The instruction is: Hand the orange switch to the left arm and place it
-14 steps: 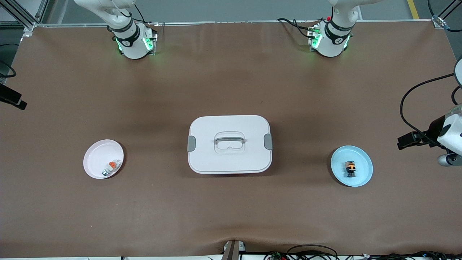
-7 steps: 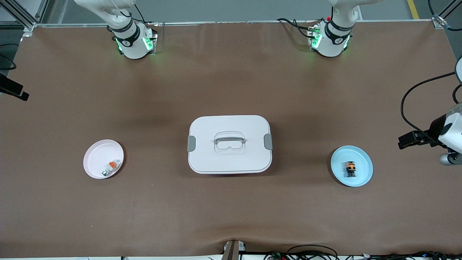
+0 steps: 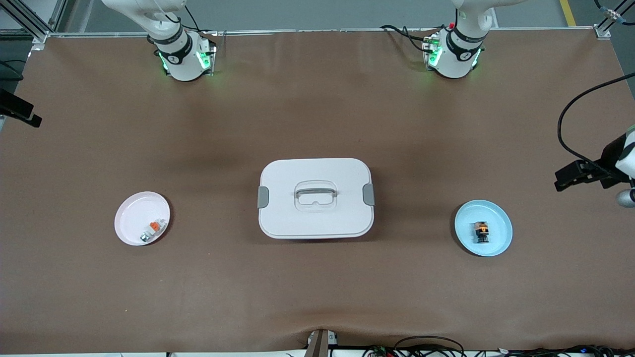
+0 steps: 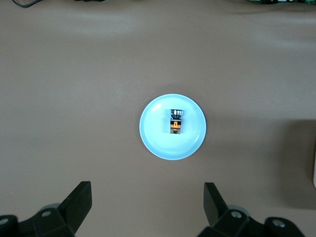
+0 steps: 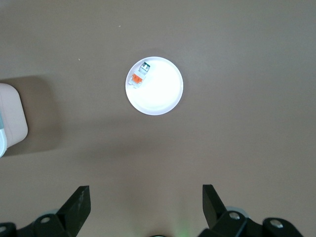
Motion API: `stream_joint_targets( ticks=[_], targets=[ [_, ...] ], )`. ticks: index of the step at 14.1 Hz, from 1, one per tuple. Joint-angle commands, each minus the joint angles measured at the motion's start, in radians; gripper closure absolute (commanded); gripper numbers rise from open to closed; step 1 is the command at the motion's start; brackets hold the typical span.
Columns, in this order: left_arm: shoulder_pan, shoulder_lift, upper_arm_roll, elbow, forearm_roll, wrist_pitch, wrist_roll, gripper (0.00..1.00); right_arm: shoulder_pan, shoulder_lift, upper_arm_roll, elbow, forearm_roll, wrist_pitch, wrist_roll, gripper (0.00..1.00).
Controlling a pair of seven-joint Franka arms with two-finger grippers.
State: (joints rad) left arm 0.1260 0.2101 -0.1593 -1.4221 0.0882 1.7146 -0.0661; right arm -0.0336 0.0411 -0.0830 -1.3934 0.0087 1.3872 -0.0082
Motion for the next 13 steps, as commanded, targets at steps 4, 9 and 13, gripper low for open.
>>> stream_joint_targets(
  ticks=[4,9,13],
  targets=[
    [0.001,-0.069,-0.039,-0.014,-0.002,-0.087,-0.011,0.0,0.049,-0.032,0.0,-0.002,0.004,0.019,0.013,0.0],
    [0.004,-0.13,-0.039,-0.023,-0.068,-0.13,-0.008,0.0,0.052,-0.033,0.002,-0.002,0.004,0.041,0.013,0.0],
    [-0.044,-0.184,-0.03,-0.05,-0.071,-0.161,-0.021,0.0,0.049,-0.033,0.0,-0.002,0.004,0.061,0.011,0.0]
  ],
)
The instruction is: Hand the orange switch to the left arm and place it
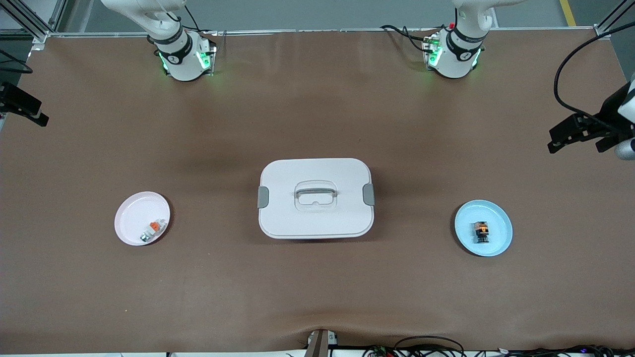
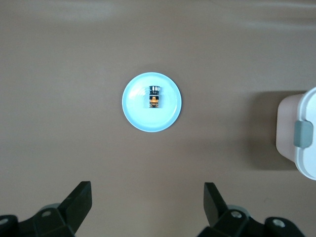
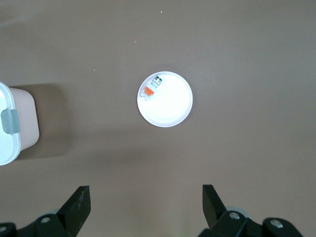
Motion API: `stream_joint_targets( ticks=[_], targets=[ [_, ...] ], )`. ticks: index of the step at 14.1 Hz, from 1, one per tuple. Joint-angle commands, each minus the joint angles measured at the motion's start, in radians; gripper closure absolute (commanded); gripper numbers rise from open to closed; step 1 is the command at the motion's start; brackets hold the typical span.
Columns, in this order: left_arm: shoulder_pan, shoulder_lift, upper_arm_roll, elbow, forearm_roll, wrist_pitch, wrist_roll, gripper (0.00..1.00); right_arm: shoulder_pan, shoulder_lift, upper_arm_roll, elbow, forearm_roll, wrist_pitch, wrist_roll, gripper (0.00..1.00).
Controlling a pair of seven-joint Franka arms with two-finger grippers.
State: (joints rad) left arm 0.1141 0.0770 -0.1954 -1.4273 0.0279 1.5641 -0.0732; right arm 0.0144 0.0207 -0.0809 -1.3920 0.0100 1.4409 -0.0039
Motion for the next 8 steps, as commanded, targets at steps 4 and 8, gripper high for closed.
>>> stream_joint_targets(
  ticks=[4,8],
  targets=[
    [-0.204,-0.141,0.155,-0.133,-0.014,-0.006,-0.019,0.0,0.002,-0.015,-0.002,-0.004,0.002,0.006,0.009,0.0],
    [-0.254,-0.223,0.205,-0.228,-0.031,-0.007,-0.02,0.0,0.002,-0.013,-0.002,-0.004,0.002,0.007,0.007,0.0]
  ],
)
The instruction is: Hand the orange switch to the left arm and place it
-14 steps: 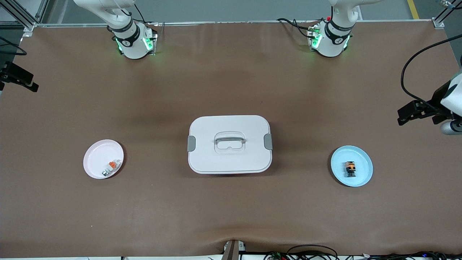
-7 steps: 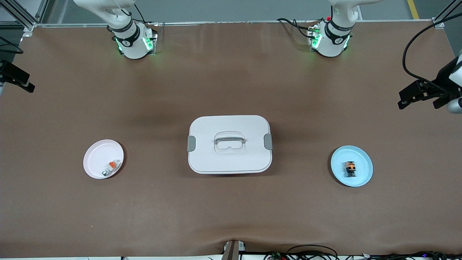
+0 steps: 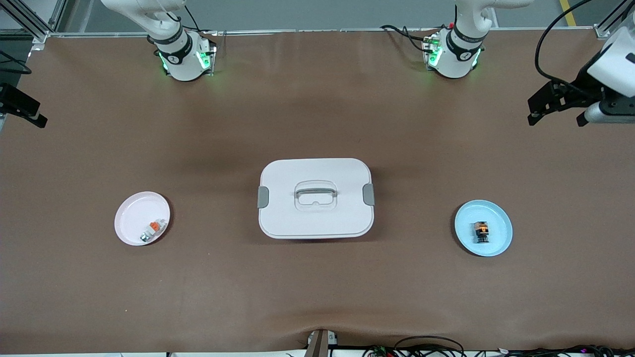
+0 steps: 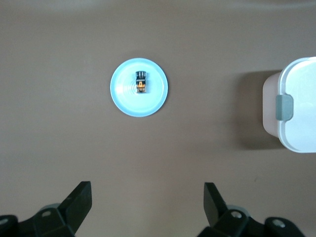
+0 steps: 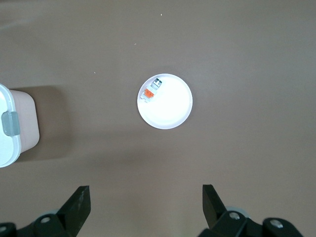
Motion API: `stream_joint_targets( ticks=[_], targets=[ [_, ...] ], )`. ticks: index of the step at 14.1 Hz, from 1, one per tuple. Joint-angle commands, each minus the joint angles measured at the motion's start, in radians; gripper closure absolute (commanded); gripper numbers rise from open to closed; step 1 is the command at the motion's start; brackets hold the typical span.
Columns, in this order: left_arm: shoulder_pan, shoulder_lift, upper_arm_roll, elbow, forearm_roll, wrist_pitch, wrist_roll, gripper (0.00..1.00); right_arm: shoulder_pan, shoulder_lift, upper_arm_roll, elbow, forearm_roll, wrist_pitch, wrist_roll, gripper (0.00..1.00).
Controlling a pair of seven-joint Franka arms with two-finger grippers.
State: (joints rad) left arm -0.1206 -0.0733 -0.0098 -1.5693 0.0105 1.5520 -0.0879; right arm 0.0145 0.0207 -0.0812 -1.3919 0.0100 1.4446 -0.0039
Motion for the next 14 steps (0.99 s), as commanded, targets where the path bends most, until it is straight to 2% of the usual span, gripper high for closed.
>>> stream_joint_targets(
  ticks=[1,4,7,10,14],
  targets=[
    [-0.017,-0.08,0.018,-0.095,-0.014,0.0,-0.006,0.0,0.001,-0.013,-0.002,-0.004,0.002,0.003,0.007,0.0],
    [-0.008,-0.094,0.014,-0.103,-0.014,-0.029,-0.006,0.0,-0.001,-0.013,-0.003,-0.004,0.002,0.01,0.007,0.0],
    [-0.002,-0.088,0.031,-0.071,-0.011,-0.056,0.017,0.0,0.001,-0.013,-0.003,-0.006,0.002,0.013,0.007,0.0],
    [0.002,-0.069,0.039,0.001,-0.003,-0.089,0.016,0.0,0.001,-0.013,-0.003,-0.006,0.002,0.01,0.007,0.0],
    [0.004,-0.063,0.037,0.008,0.005,-0.099,0.017,0.0,0.001,-0.012,-0.003,-0.007,0.002,0.01,0.007,0.0]
  ],
)
